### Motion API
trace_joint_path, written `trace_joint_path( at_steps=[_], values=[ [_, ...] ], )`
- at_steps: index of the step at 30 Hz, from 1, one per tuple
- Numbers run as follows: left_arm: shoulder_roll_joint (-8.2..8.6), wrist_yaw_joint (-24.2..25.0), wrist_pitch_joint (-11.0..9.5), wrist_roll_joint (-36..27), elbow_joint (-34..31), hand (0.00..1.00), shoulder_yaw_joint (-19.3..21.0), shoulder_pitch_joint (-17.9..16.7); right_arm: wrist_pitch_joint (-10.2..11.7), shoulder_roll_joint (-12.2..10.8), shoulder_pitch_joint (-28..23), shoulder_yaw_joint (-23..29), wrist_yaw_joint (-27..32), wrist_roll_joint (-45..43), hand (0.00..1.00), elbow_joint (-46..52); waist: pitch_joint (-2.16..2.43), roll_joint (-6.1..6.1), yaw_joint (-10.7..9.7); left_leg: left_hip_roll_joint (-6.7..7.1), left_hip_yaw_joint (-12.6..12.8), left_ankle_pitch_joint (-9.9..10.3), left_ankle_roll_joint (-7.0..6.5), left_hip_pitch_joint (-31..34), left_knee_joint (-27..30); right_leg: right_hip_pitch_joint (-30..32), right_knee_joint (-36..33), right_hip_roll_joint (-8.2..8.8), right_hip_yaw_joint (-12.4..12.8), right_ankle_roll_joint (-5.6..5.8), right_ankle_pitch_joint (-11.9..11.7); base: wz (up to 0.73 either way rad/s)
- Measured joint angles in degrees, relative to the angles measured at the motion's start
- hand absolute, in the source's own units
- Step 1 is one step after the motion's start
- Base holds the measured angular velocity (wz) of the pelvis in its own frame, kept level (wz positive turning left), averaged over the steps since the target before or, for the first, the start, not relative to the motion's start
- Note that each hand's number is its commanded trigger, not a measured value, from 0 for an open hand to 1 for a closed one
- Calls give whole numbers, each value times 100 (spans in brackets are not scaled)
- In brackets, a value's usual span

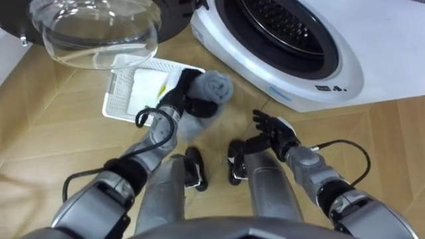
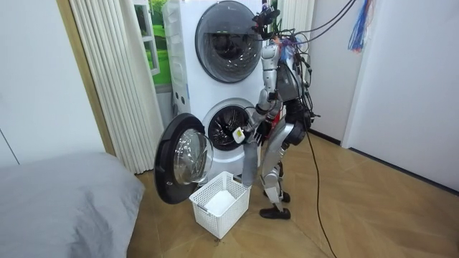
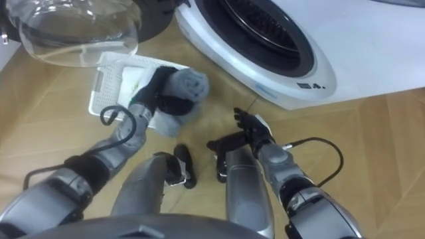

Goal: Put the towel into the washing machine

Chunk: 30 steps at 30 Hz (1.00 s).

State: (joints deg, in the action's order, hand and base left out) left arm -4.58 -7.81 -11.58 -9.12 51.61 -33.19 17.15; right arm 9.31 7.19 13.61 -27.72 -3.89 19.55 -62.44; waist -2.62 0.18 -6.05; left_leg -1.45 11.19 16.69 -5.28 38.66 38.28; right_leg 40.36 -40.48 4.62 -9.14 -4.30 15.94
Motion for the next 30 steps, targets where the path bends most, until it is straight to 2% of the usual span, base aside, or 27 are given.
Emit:
trace_joint_path(
  at_steps=[2,3,5,8,13,16,21,23,24,25,30],
  values=[
    [-69,638,0,-810,-4,100,-29,-46,35,-20,-43,32,-73,-16,0,64,9,-10,-12,-2,-53,-7,-3,-1,-9,-59,64,-2,-68,2,-1,7],
    [-77,763,0,-1013,-6,100,-63,-49,44,-17,-56,32,-96,-29,0,61,12,-16,-8,-5,-59,-11,-6,-1,-15,-65,84,-5,-78,6,-11,7],
    [-87,1236,1,-1829,-13,100,-85,-48,63,-12,-49,34,-127,-54,0,63,16,-22,15,0,-57,-23,-24,5,-51,-64,137,-4,-79,25,-41,0],
    [-84,1714,16,-2439,-72,100,-170,-63,66,-12,-35,37,-162,-63,0,63,16,-28,-5,0,-57,-29,-31,13,-80,-68,190,-13,-80,37,-82,-1],
    [-88,2186,23,-3301,-509,100,-241,-104,67,-49,-39,26,-209,26,0,64,16,-29,24,0,-99,-29,-31,47,-81,-75,233,-19,-122,42,-92,3],
    [-78,2461,23,-3499,-663,100,-239,-80,126,-69,-52,28,-240,41,0,61,16,-31,-1,-1,-128,-29,-31,5,-70,-142,247,-23,-148,41,-92,4],
    [-82,2566,59,-3745,-752,100,-95,-69,170,-56,-67,158,-238,-3,0,115,16,-30,20,-3,-180,-30,-30,40,-59,-143,276,-43,-164,42,-93,2],
    [-98,2609,117,-4062,-875,100,48,-71,201,-79,-76,282,-244,-108,0,171,18,-27,21,-6,-193,-29,-30,48,-56,-141,278,-43,-179,40,-94,0],
    [-99,2612,132,-4125,-933,100,93,-70,208,-75,-78,308,-245,-141,55,184,19,-25,25,-6,-201,-30,-30,54,-53,-140,278,-43,-188,40,-94,5],
    [-102,2614,158,-4245,-1070,100,196,-68,210,-75,-72,370,-251,-186,100,204,19,-25,28,-6,-215,-30,-29,63,-44,-142,279,-43,-203,38,-95,5],
    [-97,2716,218,-4696,-1432,100,394,-67,231,-67,-67,434,-253,-185,100,201,29,-9,49,-6,-272,-30,-29,55,-38,-208,321,-53,-257,31,-100,5]
  ],
)
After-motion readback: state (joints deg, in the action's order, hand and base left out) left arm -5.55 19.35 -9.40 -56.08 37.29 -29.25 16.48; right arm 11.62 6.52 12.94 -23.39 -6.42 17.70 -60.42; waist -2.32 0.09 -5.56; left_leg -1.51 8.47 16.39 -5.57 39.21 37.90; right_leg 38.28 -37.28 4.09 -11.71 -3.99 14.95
